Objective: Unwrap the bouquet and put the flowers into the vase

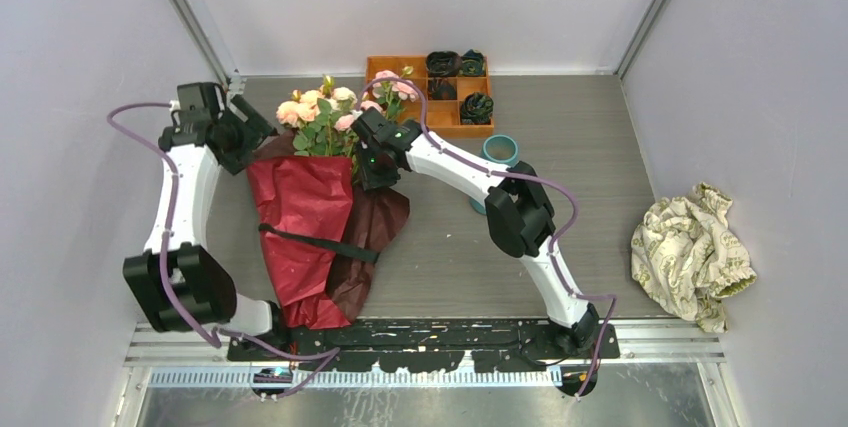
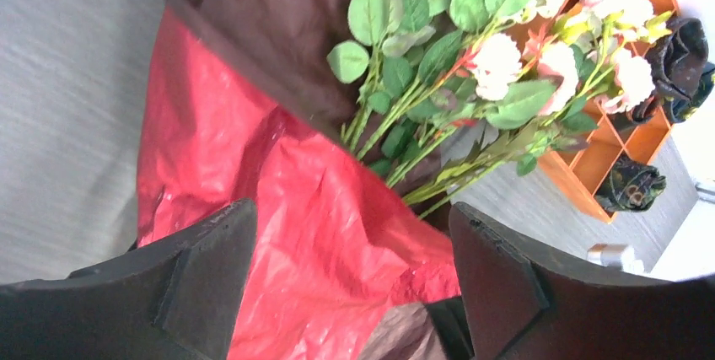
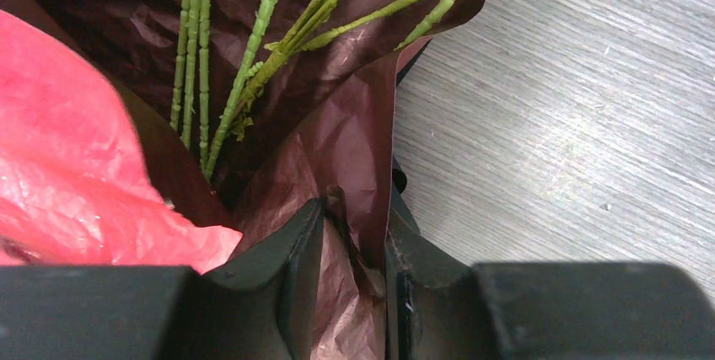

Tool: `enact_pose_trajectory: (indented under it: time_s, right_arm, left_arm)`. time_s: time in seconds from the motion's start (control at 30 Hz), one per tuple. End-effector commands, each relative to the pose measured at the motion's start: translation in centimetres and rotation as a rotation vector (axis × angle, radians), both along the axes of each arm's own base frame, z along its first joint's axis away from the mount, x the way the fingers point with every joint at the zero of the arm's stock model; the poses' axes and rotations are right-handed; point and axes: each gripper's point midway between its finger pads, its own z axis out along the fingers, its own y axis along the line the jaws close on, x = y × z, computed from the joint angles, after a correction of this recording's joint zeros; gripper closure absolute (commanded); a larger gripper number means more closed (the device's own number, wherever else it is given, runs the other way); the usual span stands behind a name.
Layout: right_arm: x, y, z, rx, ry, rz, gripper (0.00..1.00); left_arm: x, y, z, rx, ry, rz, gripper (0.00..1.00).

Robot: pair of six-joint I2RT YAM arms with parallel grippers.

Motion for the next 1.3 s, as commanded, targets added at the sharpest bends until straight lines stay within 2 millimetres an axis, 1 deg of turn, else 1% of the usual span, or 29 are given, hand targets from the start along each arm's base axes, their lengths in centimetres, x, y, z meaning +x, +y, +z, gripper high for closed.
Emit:
enact_pose_trajectory:
  time_s: [0.0, 0.1, 0.23, 0.33, 0.4, 0.43, 0.5, 0.53, 0.57, 0.63, 0.67, 0.7, 0.77, 0.87, 0.93, 1.07, 1.13, 1.17, 1.27]
  right_arm:
    - [0.6, 1.4, 1.6, 0.064, -0.025, 0.016, 0.66]
    - [0.5, 1.4, 1.3, 0.065, -0.020, 0.026, 0.66]
    - [0.5, 1.3, 1.2, 0.065, -0.020, 0.039, 0.65]
    - [0.7, 1.3, 0.9, 0.069, -0.013, 0.041, 0.65]
    - [0.7, 1.3, 0.8, 0.074, -0.008, 0.042, 0.65]
    - [0.8, 1.4, 0.7, 0.075, -0.007, 0.042, 0.65]
    - [0.7, 1.4, 0.6, 0.074, -0.006, 0.046, 0.67]
    - [0.8, 1.3, 0.6, 0.073, -0.007, 0.046, 0.70]
    - [0.8, 1.3, 0.6, 0.071, -0.009, 0.046, 0.74]
    - [1.0, 1.1, 0.6, 0.064, -0.017, 0.041, 0.82]
    - [1.0, 1.0, 0.7, 0.063, -0.021, 0.040, 0.87]
    - [1.2, 0.9, 0.7, 0.058, -0.028, 0.034, 0.91]
    - [1.6, 0.6, 0.9, 0.050, -0.042, 0.023, 0.99]
    - [2.8, -0.4, 1.6, 0.022, -0.077, -0.007, 0.99]
    - [3.8, -1.4, 2.6, 0.009, -0.098, -0.033, 0.99]
    - [7.2, -5.3, 4.4, -0.068, -0.153, -0.124, 0.99]
    - [8.7, -7.4, 5.1, -0.096, -0.167, -0.162, 0.99]
    - [9.6, -8.7, 5.3, -0.110, -0.173, -0.187, 0.99]
    - [11.5, -11.8, 5.9, -0.157, -0.207, -0.255, 0.99]
  left_arm:
    - [1.5, -0.5, -2.4, -0.020, 0.111, -0.055, 0.15]
    - [3.0, -1.0, -3.8, -0.005, 0.146, -0.070, 0.13]
    - [3.8, -1.7, -5.8, 0.010, 0.236, -0.110, 0.13]
    - [4.4, -2.5, -7.1, 0.008, 0.270, -0.145, 0.13]
    - [4.8, -3.0, -8.0, 0.006, 0.292, -0.162, 0.15]
    - [5.0, -3.2, -8.5, 0.001, 0.305, -0.170, 0.18]
    - [5.3, -3.6, -9.7, -0.019, 0.326, -0.186, 0.29]
    - [5.5, -3.9, -10.1, -0.031, 0.328, -0.196, 0.39]
    - [5.6, -4.1, -10.5, -0.041, 0.330, -0.204, 0.53]
    - [5.6, -4.3, -10.9, -0.049, 0.333, -0.214, 0.84]
    - [5.5, -4.4, -11.0, -0.050, 0.331, -0.216, 0.96]
    - [5.4, -4.3, -10.9, -0.048, 0.323, -0.218, 1.00]
    - [5.3, -4.4, -10.4, -0.044, 0.298, -0.220, 1.00]
    - [4.9, -4.4, -9.3, -0.035, 0.256, -0.215, 1.00]
    - [4.5, -4.5, -8.5, -0.036, 0.230, -0.212, 1.00]
    - [4.1, -5.2, -8.2, -0.067, 0.188, -0.216, 1.00]
    - [4.1, -5.9, -8.5, -0.105, 0.167, -0.218, 1.00]
    - [4.1, -6.2, -8.8, -0.126, 0.154, -0.220, 1.00]
    - [4.0, -7.2, -9.1, -0.165, 0.115, -0.230, 1.00]
